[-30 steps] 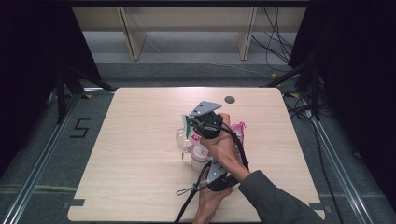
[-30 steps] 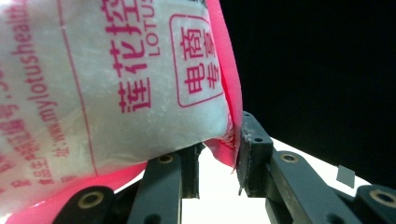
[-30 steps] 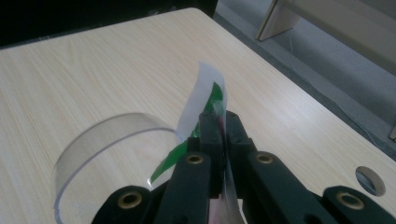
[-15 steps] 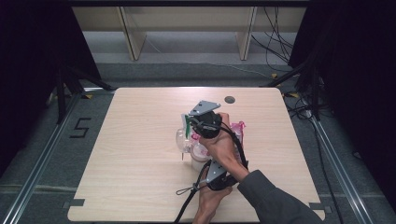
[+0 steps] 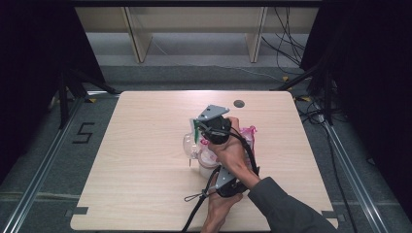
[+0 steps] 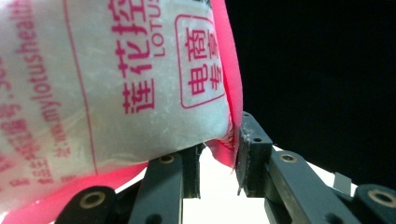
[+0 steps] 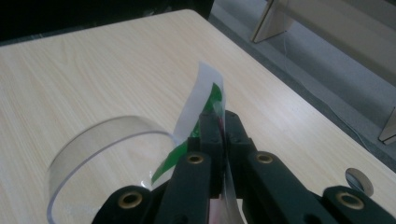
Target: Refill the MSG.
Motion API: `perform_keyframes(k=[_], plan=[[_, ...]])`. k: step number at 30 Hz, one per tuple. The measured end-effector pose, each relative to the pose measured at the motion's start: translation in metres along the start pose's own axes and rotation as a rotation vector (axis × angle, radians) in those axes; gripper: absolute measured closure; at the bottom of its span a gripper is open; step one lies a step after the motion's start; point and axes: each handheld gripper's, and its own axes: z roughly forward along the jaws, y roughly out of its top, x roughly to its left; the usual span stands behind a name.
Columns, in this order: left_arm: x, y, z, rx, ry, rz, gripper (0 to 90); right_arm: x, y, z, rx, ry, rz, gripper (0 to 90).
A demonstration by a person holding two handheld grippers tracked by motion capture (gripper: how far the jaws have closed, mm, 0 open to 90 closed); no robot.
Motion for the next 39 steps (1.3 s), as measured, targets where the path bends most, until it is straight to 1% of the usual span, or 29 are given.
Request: perform_keyframes(k=[1, 3, 4, 5, 6, 7, 8, 9, 10, 12, 13, 15, 17, 18, 19, 21, 22, 23, 24, 25, 27, 29, 30, 31, 33, 35, 37, 38, 39], plan=[[0.0004, 0.0003, -0.0002, 0.001, 0.004, 0.002, 73.3, 0.0018, 0.0, -0.0002, 0.005, 0.007, 0.007, 89.9], [0.0013, 0.0009, -0.0008, 0.004, 0.004, 0.003, 73.4, 0.0001, 0.0007, -0.0009, -0.018, -0.002, 0.007, 89.9], [0.001, 0.0009, -0.0008, 0.004, 0.003, 0.003, 73.4, 0.0001, 0.0006, -0.001, -0.018, -0.003, 0.003, 89.9], [0.0007, 0.0007, -0.0008, 0.006, -0.001, 0.005, 73.4, 0.0014, 0.0006, -0.001, -0.004, 0.002, 0.005, 89.9], [0.0028, 0.001, -0.0027, 0.032, -0.013, 0.039, 73.4, 0.0024, 0.0005, -0.0002, -0.006, -0.003, 0.003, 89.9], [0.0036, 0.0014, -0.0032, 0.036, -0.014, 0.045, 73.4, 0.0016, 0.0007, -0.0001, -0.005, -0.018, -0.005, 89.9], [0.0016, 0.0011, -0.0008, 0.003, 0.004, 0.002, 73.4, 0.0, 0.0011, -0.0014, -0.007, -0.018, -0.009, 89.9], [0.0014, 0.0011, -0.0011, 0.004, 0.002, 0.003, 73.5, 0.0013, 0.0014, -0.0013, -0.02, -0.009, 0.009, 89.9], [0.0009, 0.001, -0.0008, 0.003, 0.004, 0.004, 73.5, 0.0014, 0.0014, -0.0013, -0.011, -0.011, 0.003, 89.9], [0.0034, 0.0017, -0.003, 0.034, -0.016, 0.041, 73.5, 0.0018, 0.0012, -0.0004, -0.005, -0.023, -0.005, 89.9], [0.0037, 0.0019, -0.003, 0.033, -0.016, 0.042, 73.5, 0.0013, 0.0013, -0.001, -0.006, -0.023, -0.003, 89.9], [0.0025, 0.0015, -0.0018, 0.021, -0.008, 0.027, 73.5, 0.0008, 0.0014, -0.0009, -0.008, -0.024, -0.008, 89.9], [0.0029, 0.0019, -0.0022, 0.022, -0.009, 0.03, 73.5, 0.0012, 0.0018, -0.0009, -0.004, -0.023, -0.004, 89.9], [0.0033, 0.0021, -0.0025, 0.02, -0.009, 0.029, 73.5, 0.0002, 0.0021, -0.0007, -0.011, -0.025, -0.017, 89.9], [0.0037, 0.002, -0.0025, 0.023, -0.014, 0.032, 73.5, 0.0015, 0.0025, -0.0007, -0.016, -0.015, -0.01, 89.9], [0.0033, 0.0018, -0.002, 0.025, -0.008, 0.031, 73.5, 0.0043, 0.0022, 0.0014, 0.005, -0.014, -0.015, 89.9], [0.0033, 0.0018, -0.0019, 0.016, -0.003, 0.023, 73.5, 0.0038, 0.0026, 0.0014, 0.01, -0.014, -0.015, 89.9], [0.0042, 0.0023, -0.0028, 0.016, -0.004, 0.024, 73.5, 0.0038, 0.0029, 0.001, -0.009, -0.02, -0.003, 89.9], [0.0047, 0.0023, -0.0034, 0.021, -0.01, 0.03, 73.6, 0.0026, 0.0034, 0.0001, -0.007, -0.003, -0.009, 89.9], [0.0047, 0.002, -0.0035, 0.028, -0.015, 0.037, 73.6, 0.0032, 0.003, 0.0009, -0.011, -0.011, -0.007, 89.9], [0.0036, 0.0017, -0.0022, 0.02, -0.008, 0.028, 73.5, 0.0038, 0.0027, 0.002, 0.007, -0.018, -0.017, 89.9], [0.0046, 0.0018, -0.0029, 0.023, -0.01, 0.029, 73.5, 0.003, 0.0027, 0.0019, -0.006, -0.021, -0.013, 90.0], [0.005, 0.0012, -0.0027, 0.028, -0.015, 0.035, 73.6, 0.0028, 0.0026, 0.0018, -0.008, -0.005, -0.019, 89.9], [0.0044, 0.0013, -0.0024, 0.032, -0.012, 0.033, 73.6, 0.0035, 0.0022, 0.002, 0.006, -0.009, -0.014, 89.9], [0.0037, 0.0017, -0.0017, 0.013, -0.005, 0.015, 73.5, 0.0043, 0.0018, 0.0024, 0.007, -0.001, -0.015, 89.9], [0.0048, 0.0019, -0.0032, 0.029, -0.013, 0.034, 73.6, 0.0038, 0.0019, 0.0023, -0.007, -0.016, -0.006, 89.9], [0.0044, 0.0017, -0.0027, 0.026, -0.01, 0.029, 73.6, 0.0033, 0.0018, 0.0025, -0.003, -0.004, -0.012, 89.9], [0.0042, 0.0018, -0.0025, 0.023, -0.008, 0.026, 73.6, 0.0044, 0.0015, 0.0016, 0.001, 0.0, 0.005, 89.9], [0.0043, 0.0016, -0.0025, 0.023, -0.008, 0.029, 73.5, 0.0033, 0.0015, 0.0012, -0.009, -0.009, -0.001, 89.9]])
